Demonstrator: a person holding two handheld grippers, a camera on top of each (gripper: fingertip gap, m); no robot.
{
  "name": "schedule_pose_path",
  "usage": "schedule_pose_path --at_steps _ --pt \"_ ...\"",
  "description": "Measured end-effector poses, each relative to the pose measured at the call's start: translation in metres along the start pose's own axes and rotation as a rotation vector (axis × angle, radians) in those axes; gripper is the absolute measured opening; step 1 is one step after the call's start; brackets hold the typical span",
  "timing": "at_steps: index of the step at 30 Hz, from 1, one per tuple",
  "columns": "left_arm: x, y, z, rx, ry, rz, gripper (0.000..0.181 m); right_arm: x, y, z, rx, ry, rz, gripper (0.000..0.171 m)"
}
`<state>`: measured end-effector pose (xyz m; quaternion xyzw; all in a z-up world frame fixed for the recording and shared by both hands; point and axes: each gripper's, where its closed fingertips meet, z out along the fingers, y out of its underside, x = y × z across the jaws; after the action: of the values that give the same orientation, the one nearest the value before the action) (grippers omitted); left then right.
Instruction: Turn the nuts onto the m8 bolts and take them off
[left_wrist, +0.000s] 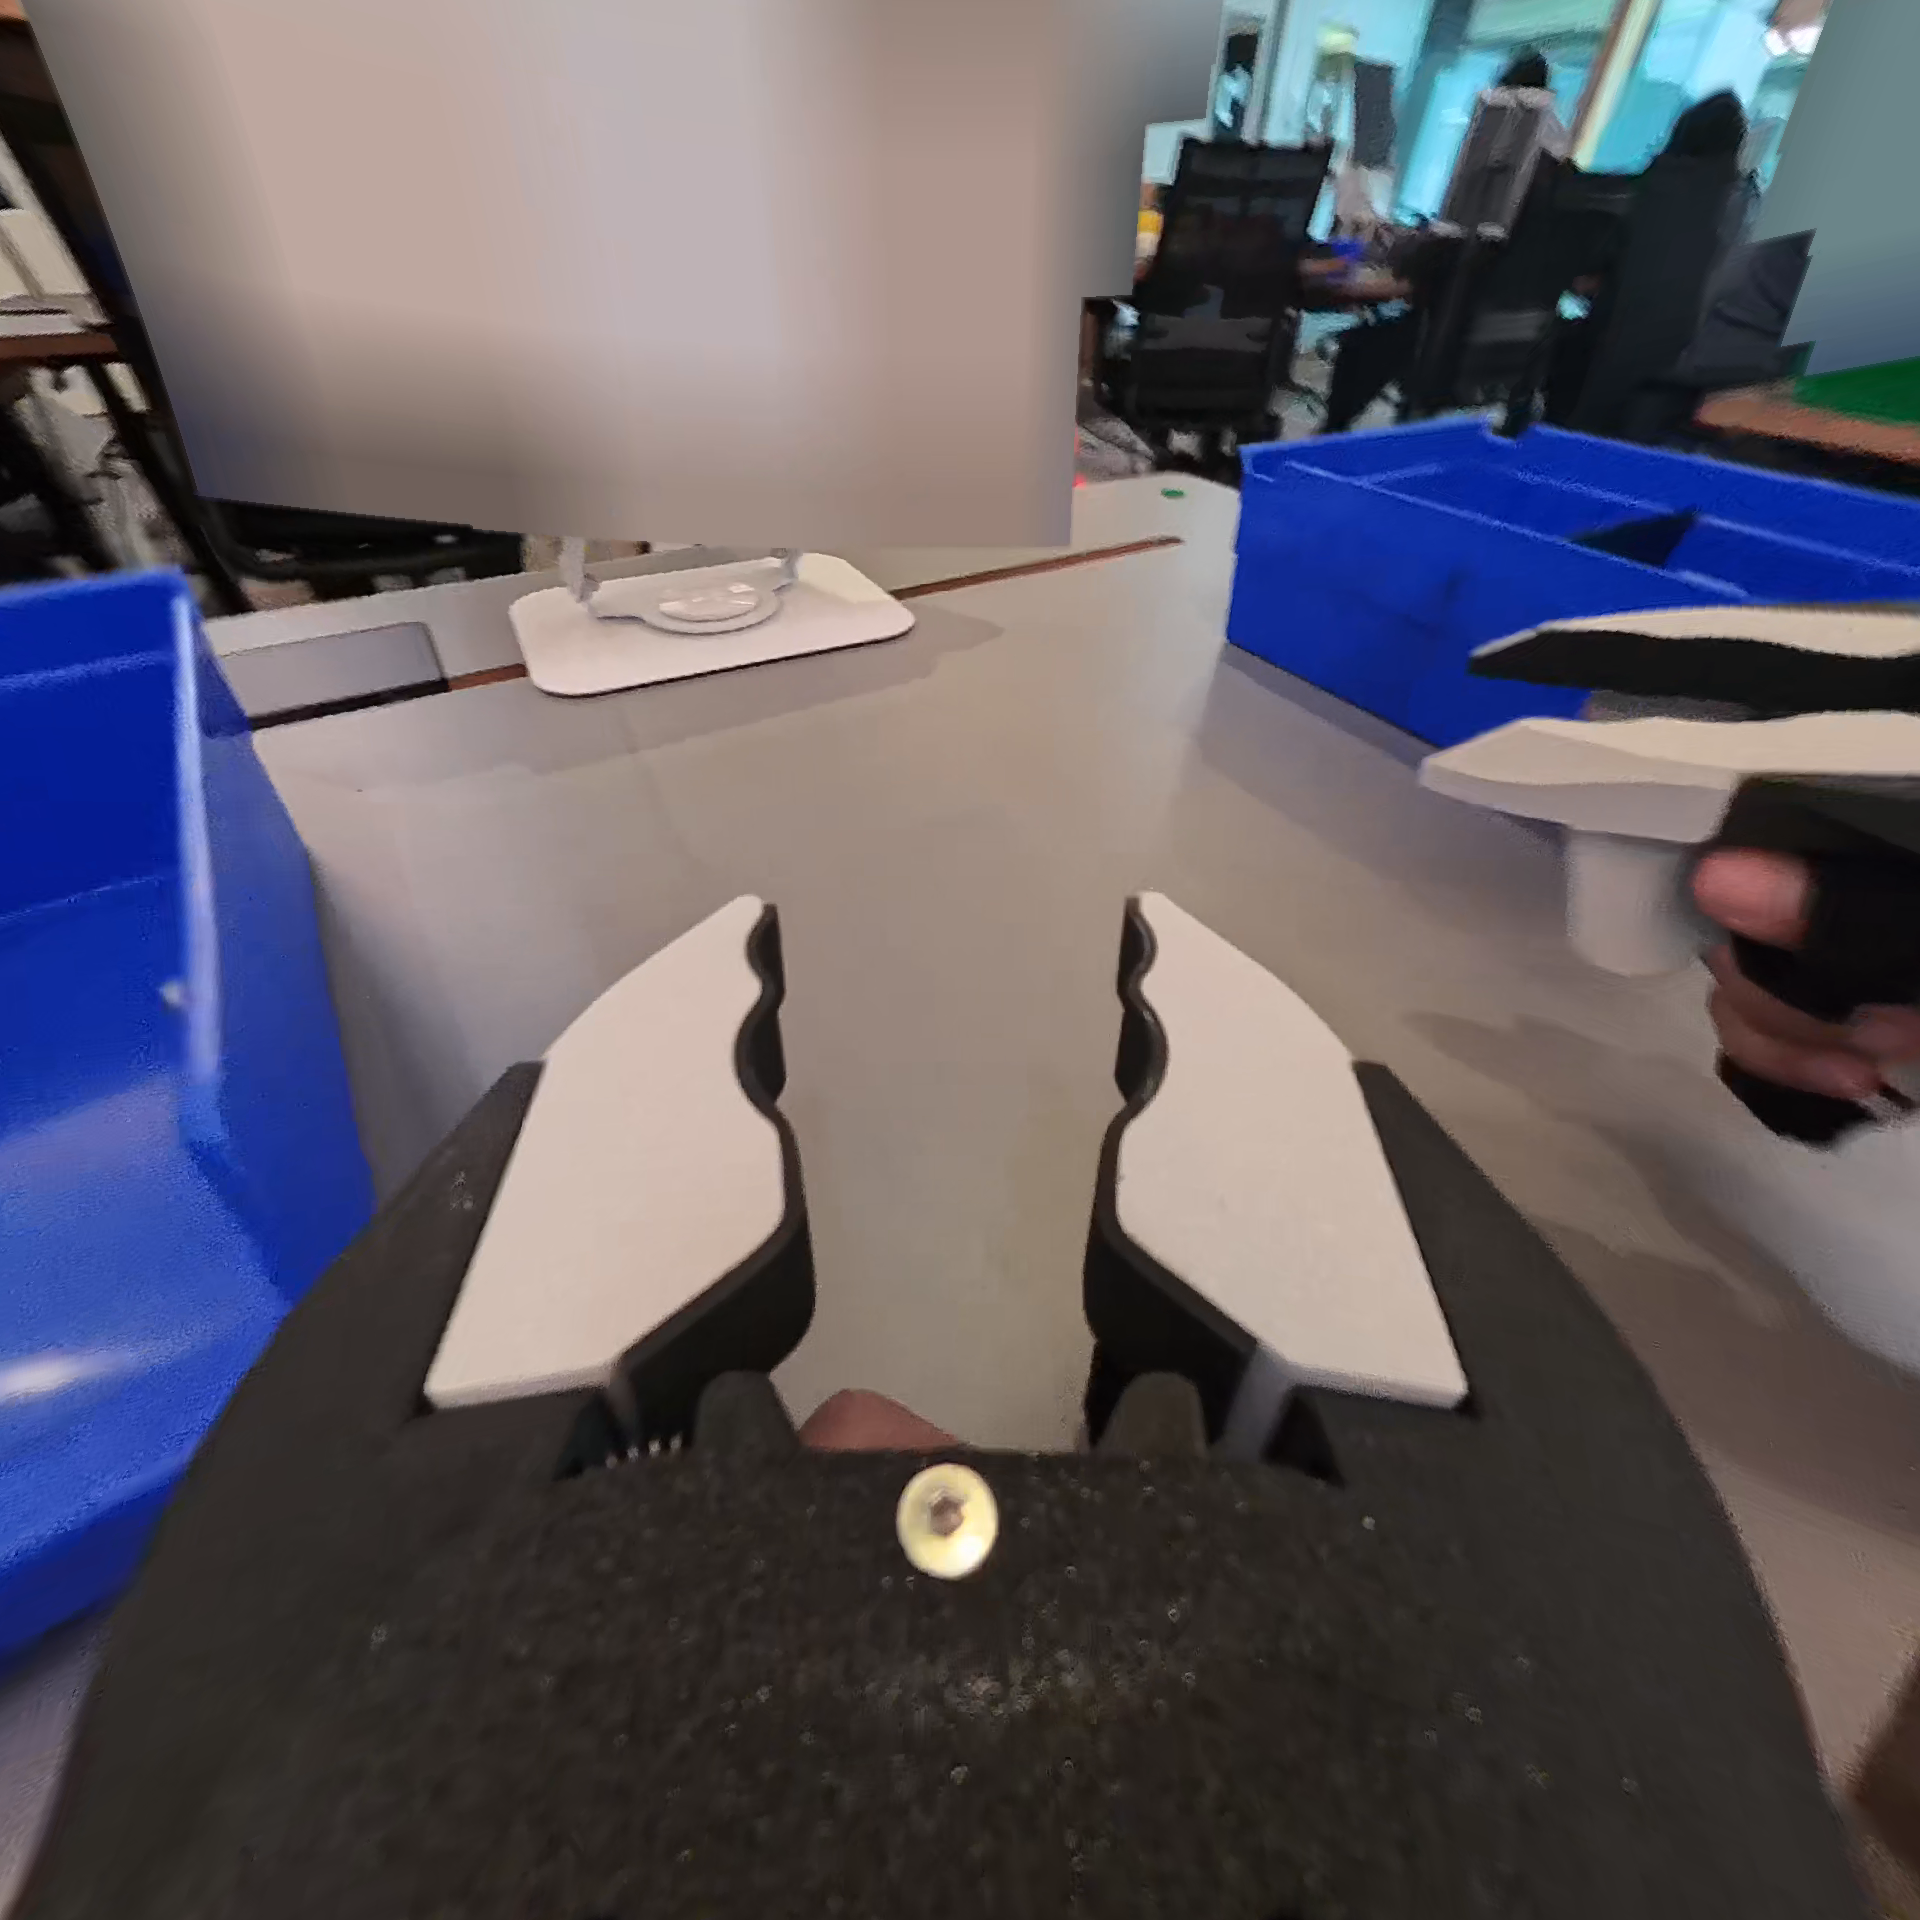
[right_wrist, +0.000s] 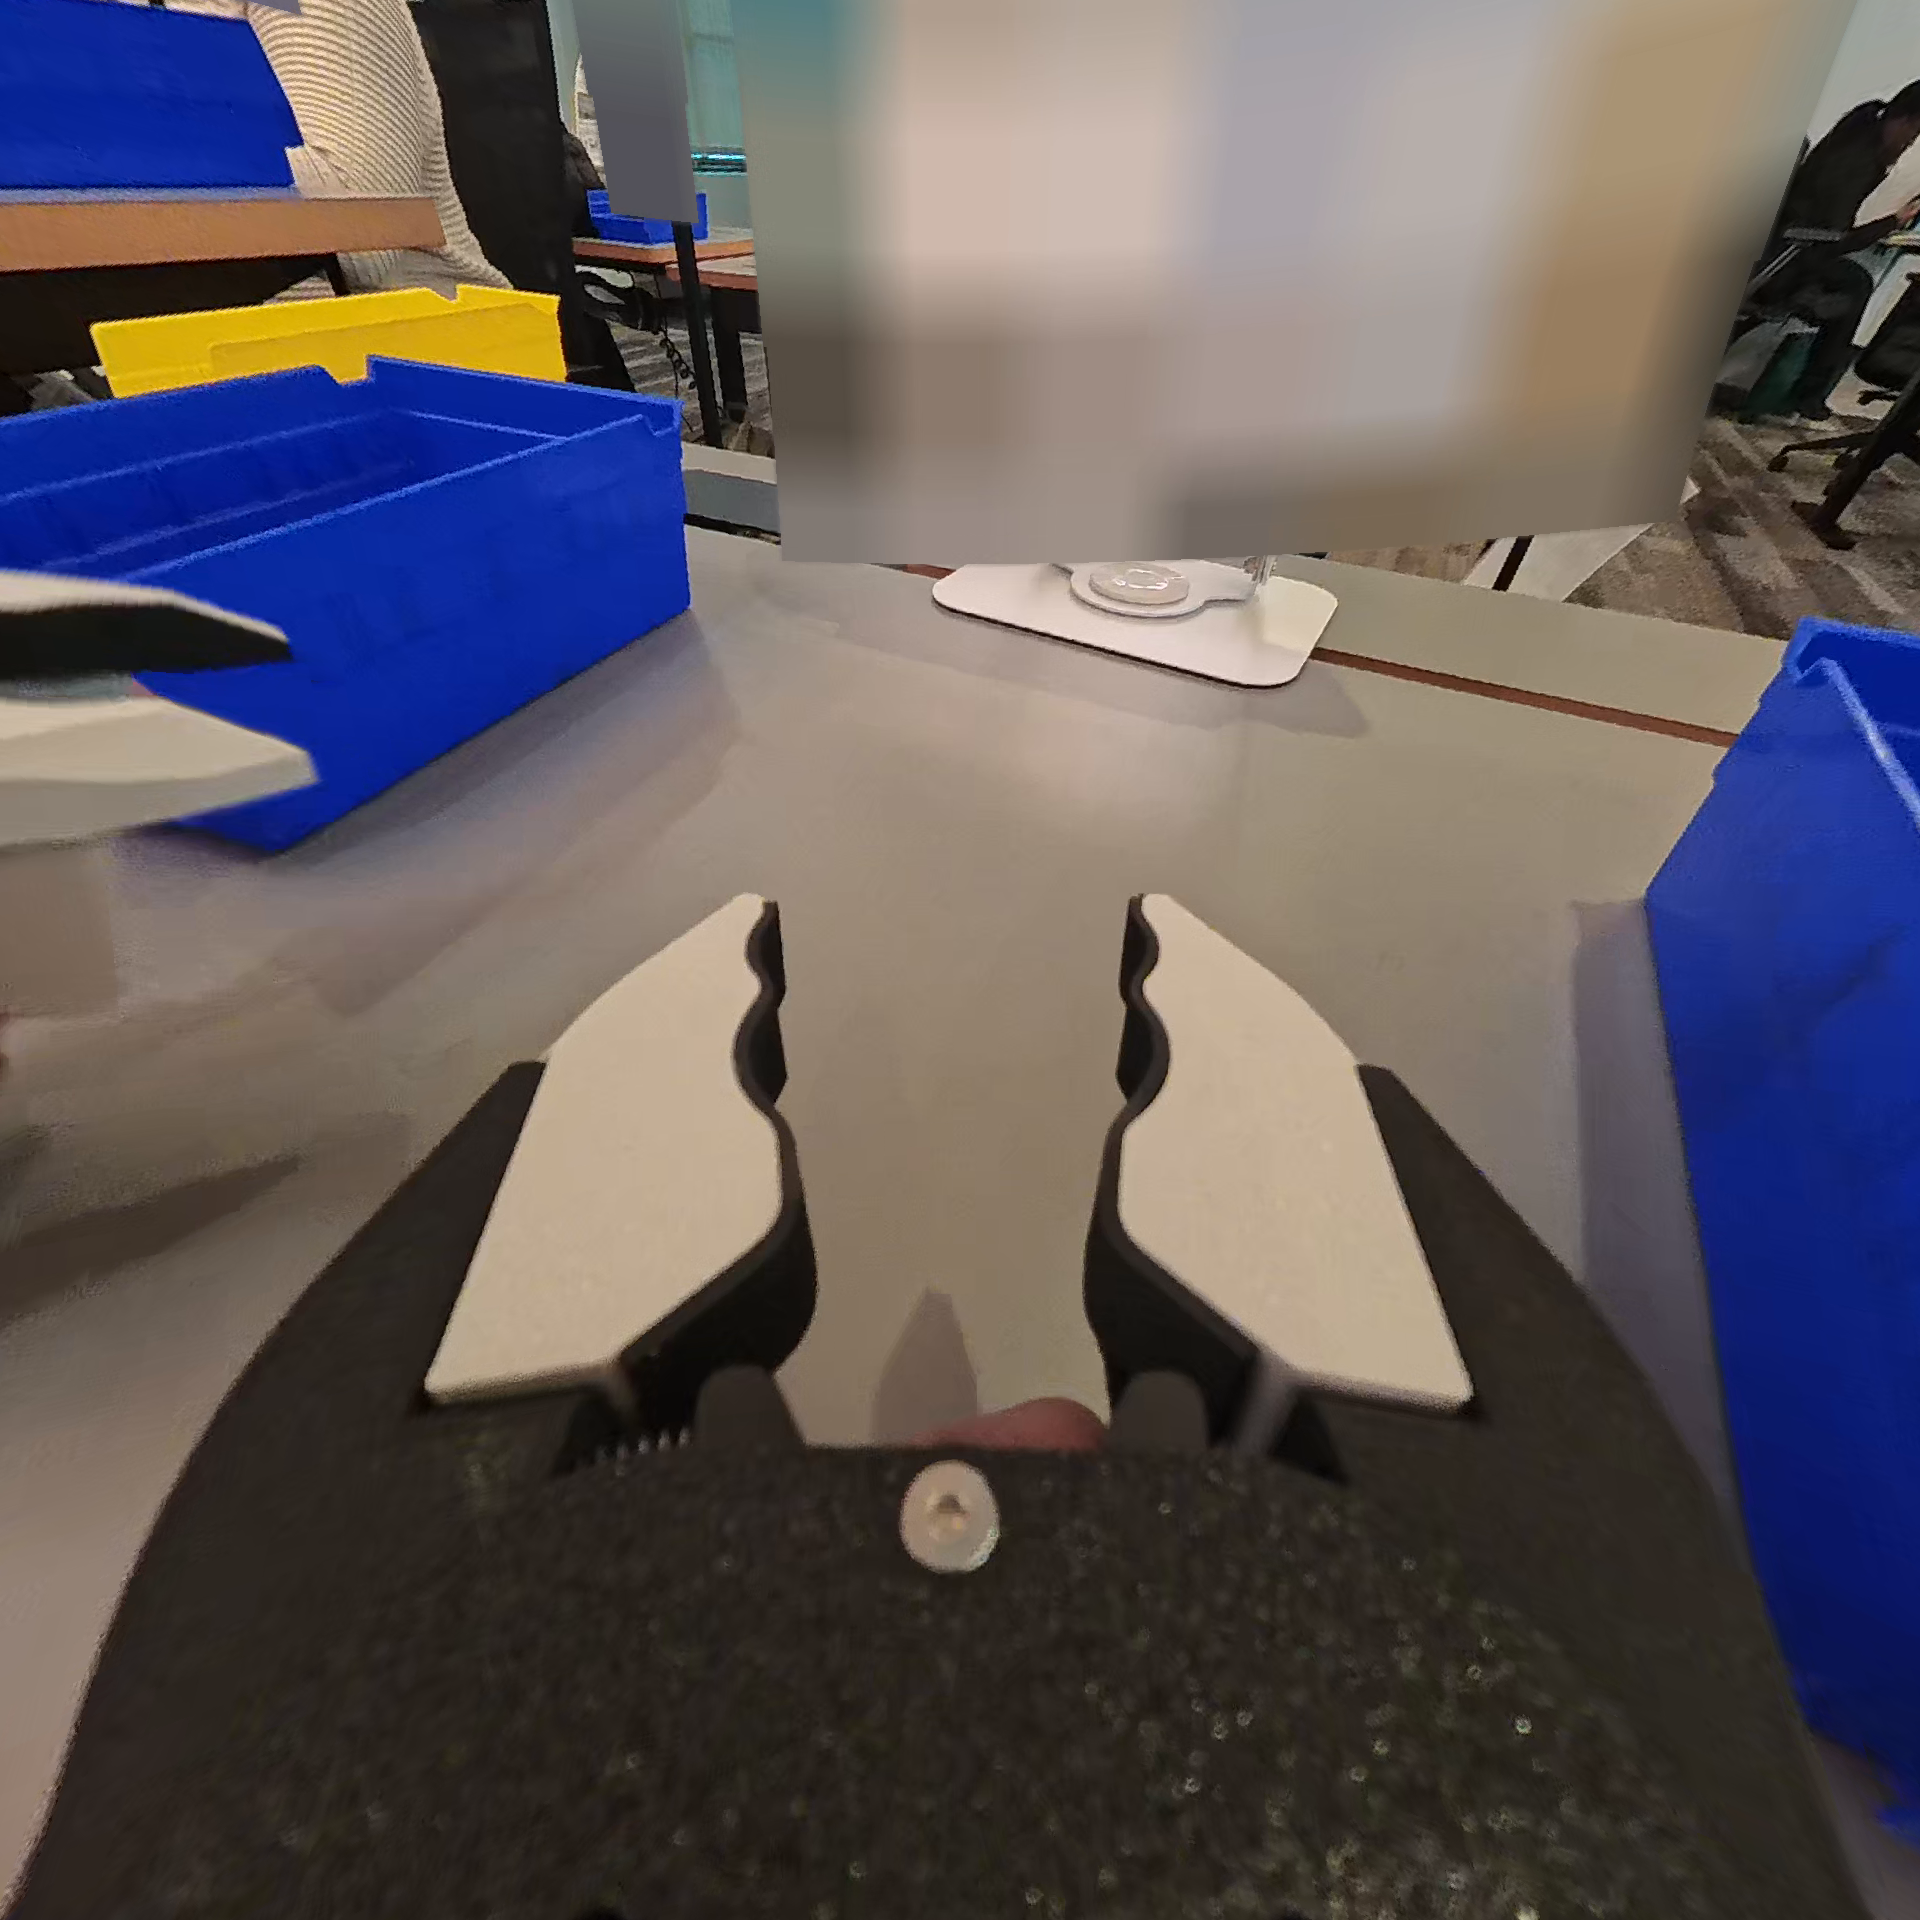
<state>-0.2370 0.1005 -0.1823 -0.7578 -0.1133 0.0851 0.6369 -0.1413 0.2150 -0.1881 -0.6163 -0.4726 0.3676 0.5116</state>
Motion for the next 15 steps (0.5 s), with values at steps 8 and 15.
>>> schedule_pose_path --at_steps 8,15 --pt "-0.127 -0.084 -0.039 -0.292 0.043 0.379 0.061 0.009 -0.001 -0.003 -0.002 0.004 -0.001 0.061" --pt "-0.219 -0.006 0.004 -0.776 0.344 0.496 0.060 0.006 -0.007 -0.005 0.005 -0.001 -0.020 0.059"
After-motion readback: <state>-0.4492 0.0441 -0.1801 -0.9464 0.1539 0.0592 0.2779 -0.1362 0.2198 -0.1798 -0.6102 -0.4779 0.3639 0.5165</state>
